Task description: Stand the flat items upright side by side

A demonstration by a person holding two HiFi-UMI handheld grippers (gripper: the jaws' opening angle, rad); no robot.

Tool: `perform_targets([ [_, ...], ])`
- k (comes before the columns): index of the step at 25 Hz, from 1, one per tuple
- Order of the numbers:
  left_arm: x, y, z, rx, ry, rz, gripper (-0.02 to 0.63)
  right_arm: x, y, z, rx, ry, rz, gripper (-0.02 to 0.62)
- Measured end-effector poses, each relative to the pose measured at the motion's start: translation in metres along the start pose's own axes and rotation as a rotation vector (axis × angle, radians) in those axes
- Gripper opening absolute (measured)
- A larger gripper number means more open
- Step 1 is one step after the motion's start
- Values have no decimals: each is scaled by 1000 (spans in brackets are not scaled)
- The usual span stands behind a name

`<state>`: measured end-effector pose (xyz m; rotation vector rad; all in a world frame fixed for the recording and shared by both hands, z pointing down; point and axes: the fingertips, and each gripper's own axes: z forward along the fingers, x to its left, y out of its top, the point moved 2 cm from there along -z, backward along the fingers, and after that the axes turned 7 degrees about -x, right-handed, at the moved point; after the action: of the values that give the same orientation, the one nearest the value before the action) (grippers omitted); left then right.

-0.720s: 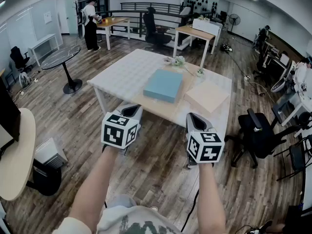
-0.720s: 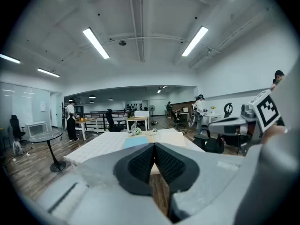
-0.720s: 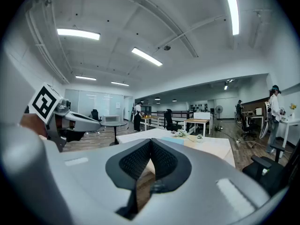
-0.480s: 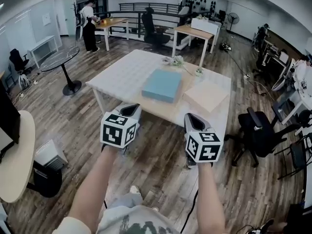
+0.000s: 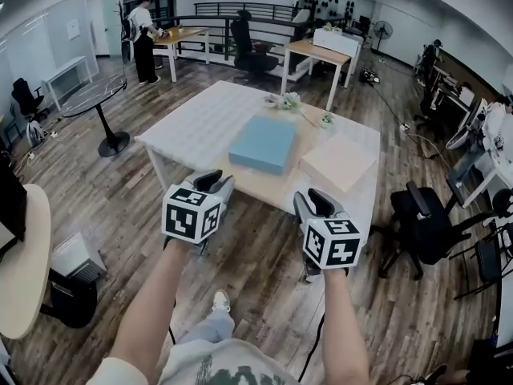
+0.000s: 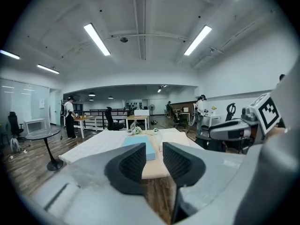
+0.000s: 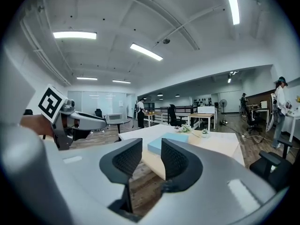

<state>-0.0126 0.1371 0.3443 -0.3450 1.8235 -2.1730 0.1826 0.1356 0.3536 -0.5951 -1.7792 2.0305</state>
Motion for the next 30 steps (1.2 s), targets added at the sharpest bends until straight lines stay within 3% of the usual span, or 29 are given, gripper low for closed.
perform_targets([
  [13,81,-1,97,18,-44,-42,190,-25,-3,113,65,-6,2,233],
  [23,160,1,181,39,-100,-77,192,-46,1,212,110,-93,65,292],
  [30,197,-1,227,62,-154,-80,192,-58,5,258,137,-126,54,336],
])
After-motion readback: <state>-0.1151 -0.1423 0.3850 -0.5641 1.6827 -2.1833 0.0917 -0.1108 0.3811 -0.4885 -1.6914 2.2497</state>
